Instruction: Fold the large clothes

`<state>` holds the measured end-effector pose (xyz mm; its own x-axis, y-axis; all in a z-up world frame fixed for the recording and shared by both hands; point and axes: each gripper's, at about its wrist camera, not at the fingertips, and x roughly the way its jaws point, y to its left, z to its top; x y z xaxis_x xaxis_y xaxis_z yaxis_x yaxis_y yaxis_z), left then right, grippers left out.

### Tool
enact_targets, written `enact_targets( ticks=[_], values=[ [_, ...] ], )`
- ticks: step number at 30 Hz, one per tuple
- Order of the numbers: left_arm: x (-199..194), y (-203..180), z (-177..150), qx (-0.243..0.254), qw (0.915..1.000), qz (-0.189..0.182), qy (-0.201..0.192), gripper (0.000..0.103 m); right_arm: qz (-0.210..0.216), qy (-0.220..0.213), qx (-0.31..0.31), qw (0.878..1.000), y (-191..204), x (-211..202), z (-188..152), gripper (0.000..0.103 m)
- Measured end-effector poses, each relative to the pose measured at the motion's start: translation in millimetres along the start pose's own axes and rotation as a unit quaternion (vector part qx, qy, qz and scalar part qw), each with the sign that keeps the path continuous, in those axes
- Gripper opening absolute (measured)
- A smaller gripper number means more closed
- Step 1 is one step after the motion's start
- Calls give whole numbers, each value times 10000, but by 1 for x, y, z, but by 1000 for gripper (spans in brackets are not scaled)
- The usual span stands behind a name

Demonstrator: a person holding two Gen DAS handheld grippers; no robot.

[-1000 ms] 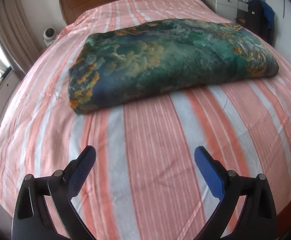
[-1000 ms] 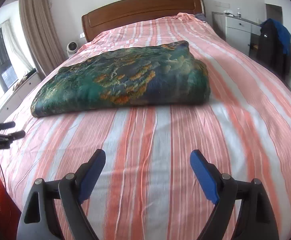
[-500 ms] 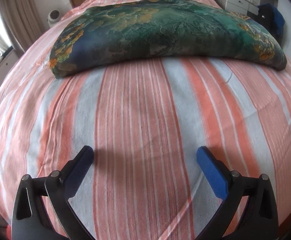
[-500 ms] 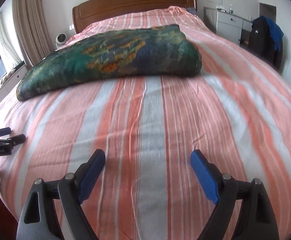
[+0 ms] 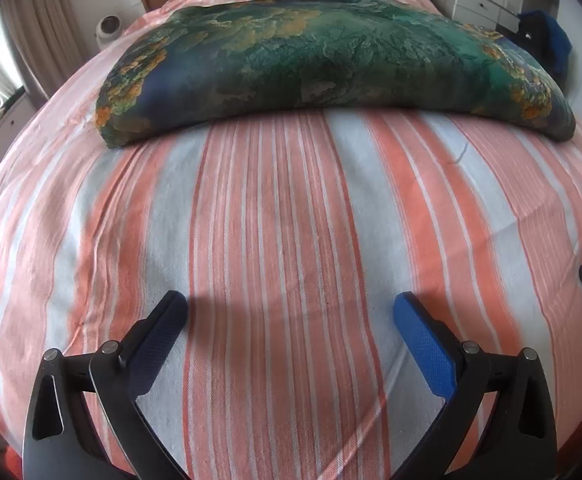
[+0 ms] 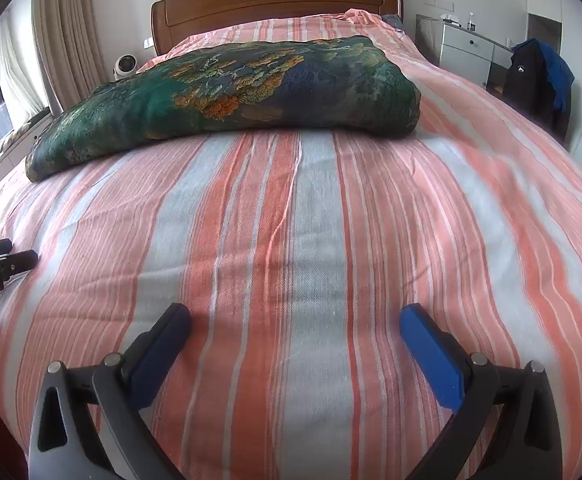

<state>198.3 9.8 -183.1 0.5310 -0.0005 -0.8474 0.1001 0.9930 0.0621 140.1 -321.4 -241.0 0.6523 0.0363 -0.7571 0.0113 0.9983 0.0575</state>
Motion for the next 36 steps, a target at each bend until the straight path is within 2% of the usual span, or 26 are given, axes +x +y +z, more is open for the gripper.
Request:
enact_targets(
  ticks=[6, 11, 14, 16, 18, 21, 25, 36],
  values=[
    [-6, 0, -4, 20, 10000, 24, -18, 103, -27, -23, -59, 10000, 2, -1, -3, 103],
    [-12, 12, 15, -136, 9994, -306, -122, 103, -64, -27, -101, 9999, 4, -1, -4, 103],
    [-3, 16, 34, -123, 9994, 60, -305, 103, -93, -34, -113, 9999, 5, 0, -4, 103],
    [16, 15, 43, 81, 9992, 311, -249, 103, -112, -29, -125, 9999, 6, 0, -4, 103],
    [34, 18, 44, 197, 9993, 129, -275, 103, -108, -19, -122, 9999, 6, 0, -4, 103],
    [36, 29, 38, 11, 9982, -169, -567, 103, -98, -5, -115, 9999, 5, 0, -4, 103],
    [36, 27, 36, 71, 9982, -77, -593, 103, -103, -19, -123, 9999, 4, 0, -3, 103],
    [35, 28, 36, 50, 9982, -109, -588, 103, -122, -12, -141, 9998, 5, 0, -1, 103]
  ],
)
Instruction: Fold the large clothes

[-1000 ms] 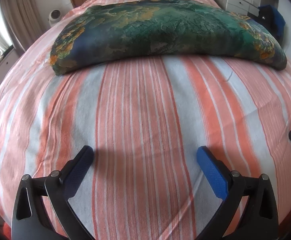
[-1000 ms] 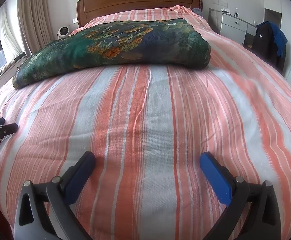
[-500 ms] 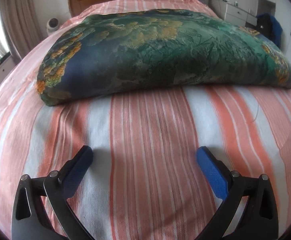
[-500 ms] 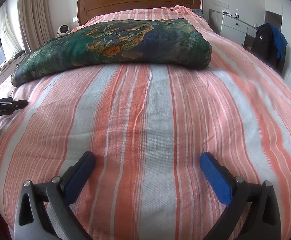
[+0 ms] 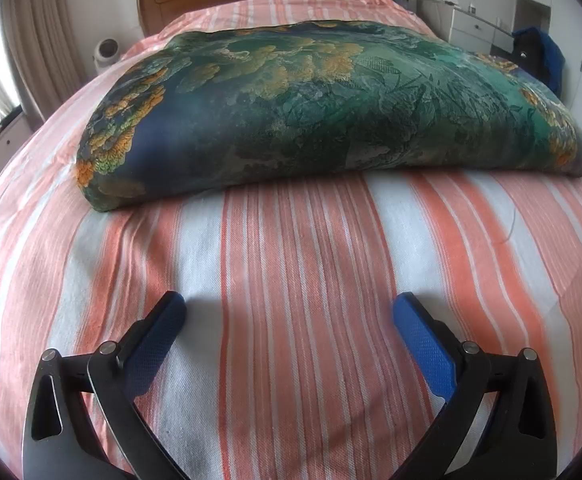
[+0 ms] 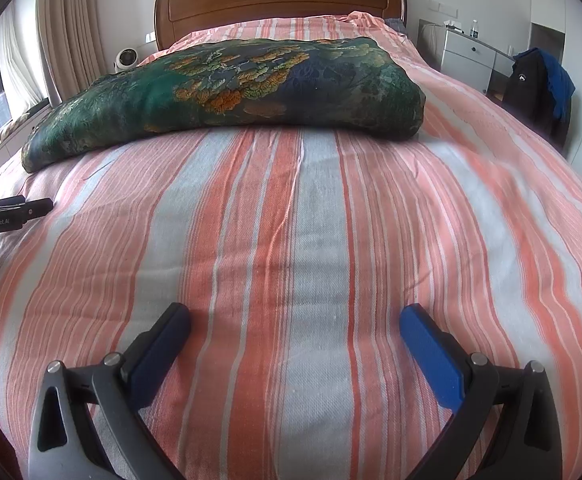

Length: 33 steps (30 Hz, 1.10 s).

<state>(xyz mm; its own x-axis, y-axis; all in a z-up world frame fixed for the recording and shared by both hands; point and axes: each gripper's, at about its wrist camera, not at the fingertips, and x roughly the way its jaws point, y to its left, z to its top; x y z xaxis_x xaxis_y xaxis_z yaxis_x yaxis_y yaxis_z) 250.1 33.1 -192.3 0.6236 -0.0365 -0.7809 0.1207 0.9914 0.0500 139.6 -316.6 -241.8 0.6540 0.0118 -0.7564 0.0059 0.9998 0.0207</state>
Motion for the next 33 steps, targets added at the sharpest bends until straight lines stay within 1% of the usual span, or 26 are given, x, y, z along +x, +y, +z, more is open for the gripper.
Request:
enact_targets(
  ticks=[13, 33],
  values=[
    [0, 0, 0, 1, 10000, 1, -2, 103, 16, -108, -20, 9999, 0, -2, -5, 103],
    [0, 1, 0, 0, 10000, -1, -5, 103, 4, -124, -27, 9999, 0, -2, -6, 103]
  ],
)
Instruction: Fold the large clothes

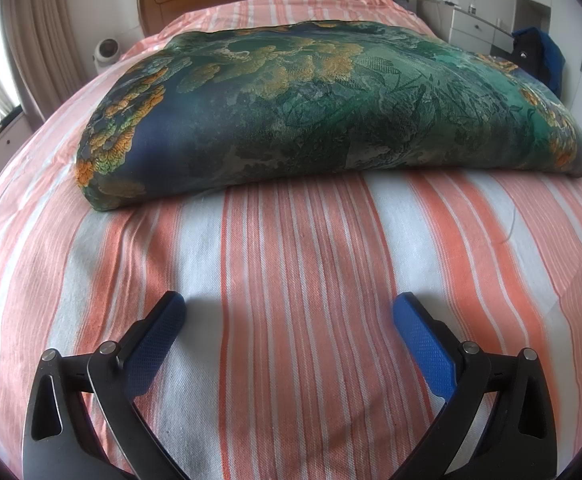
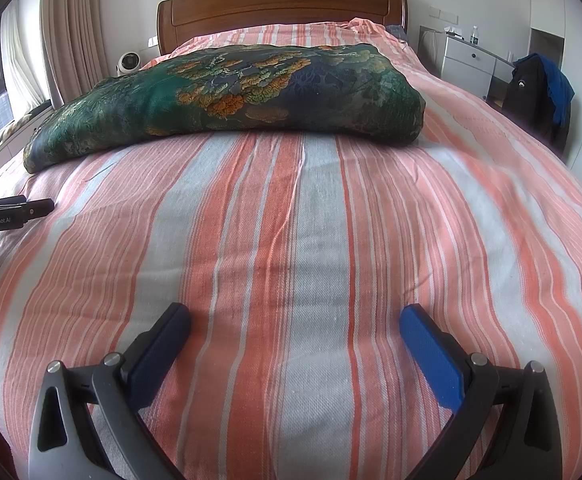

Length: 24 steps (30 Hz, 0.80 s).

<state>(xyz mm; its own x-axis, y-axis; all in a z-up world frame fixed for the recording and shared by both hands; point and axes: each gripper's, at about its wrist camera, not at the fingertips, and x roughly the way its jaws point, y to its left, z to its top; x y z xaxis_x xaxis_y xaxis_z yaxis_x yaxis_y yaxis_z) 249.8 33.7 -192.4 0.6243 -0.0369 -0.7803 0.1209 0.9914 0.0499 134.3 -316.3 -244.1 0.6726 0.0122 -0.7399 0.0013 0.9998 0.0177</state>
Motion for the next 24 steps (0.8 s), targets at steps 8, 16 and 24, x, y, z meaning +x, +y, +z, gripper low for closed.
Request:
enact_targets(
  ticks=[8, 16, 24],
  values=[
    [0, 0, 0, -1, 10000, 0, -1, 103, -7, -8, -1, 10000, 0, 0, 0, 103],
    [0, 0, 0, -1, 10000, -1, -1, 103, -8, -22, 2, 10000, 0, 0, -1, 103],
    [0, 0, 0, -2, 10000, -2, -3, 103, -45, -53, -19, 10000, 1, -1, -1, 103]
  ],
)
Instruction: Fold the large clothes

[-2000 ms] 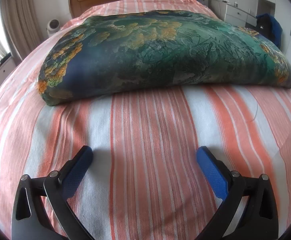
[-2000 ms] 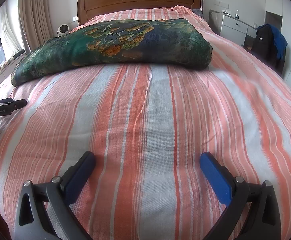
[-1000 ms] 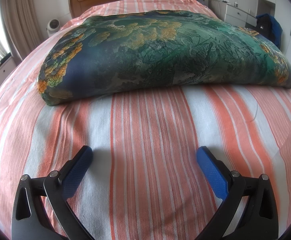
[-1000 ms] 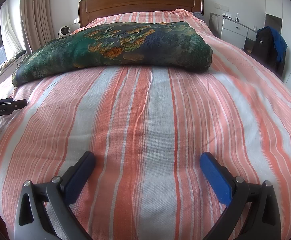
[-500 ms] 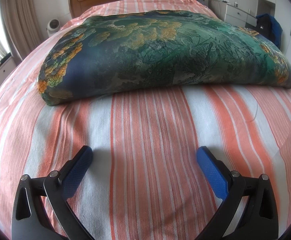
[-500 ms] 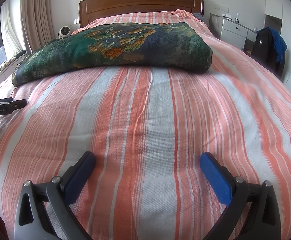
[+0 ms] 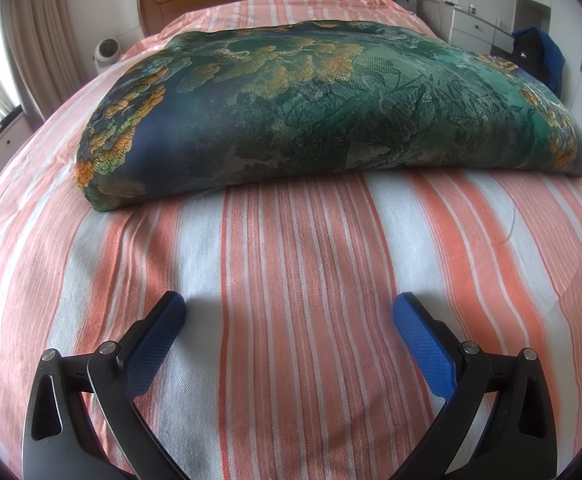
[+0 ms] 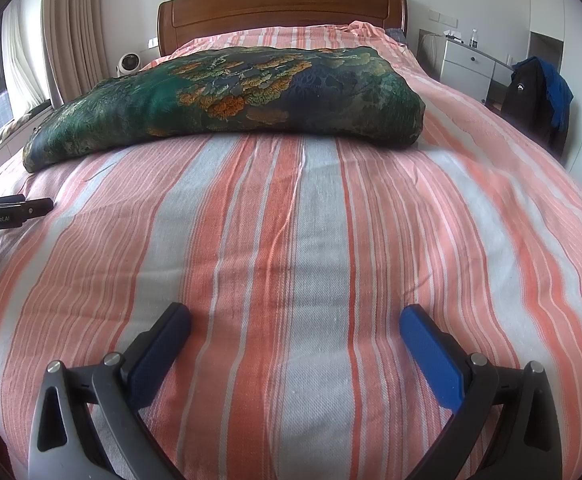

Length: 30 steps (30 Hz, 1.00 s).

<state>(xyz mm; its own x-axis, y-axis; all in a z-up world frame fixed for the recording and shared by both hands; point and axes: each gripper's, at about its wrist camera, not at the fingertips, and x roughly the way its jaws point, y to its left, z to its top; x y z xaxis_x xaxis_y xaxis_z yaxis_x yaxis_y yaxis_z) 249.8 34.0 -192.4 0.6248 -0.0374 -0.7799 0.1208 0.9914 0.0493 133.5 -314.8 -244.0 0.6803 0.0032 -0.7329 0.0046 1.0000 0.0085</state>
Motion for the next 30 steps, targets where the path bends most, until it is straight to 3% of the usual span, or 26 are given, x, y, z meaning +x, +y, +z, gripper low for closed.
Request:
enact_targets(
  ticks=[30],
  values=[
    [-1, -1, 0, -37, 10000, -45, 30, 103, -2, -13, 6, 10000, 0, 0, -1, 103]
  ],
)
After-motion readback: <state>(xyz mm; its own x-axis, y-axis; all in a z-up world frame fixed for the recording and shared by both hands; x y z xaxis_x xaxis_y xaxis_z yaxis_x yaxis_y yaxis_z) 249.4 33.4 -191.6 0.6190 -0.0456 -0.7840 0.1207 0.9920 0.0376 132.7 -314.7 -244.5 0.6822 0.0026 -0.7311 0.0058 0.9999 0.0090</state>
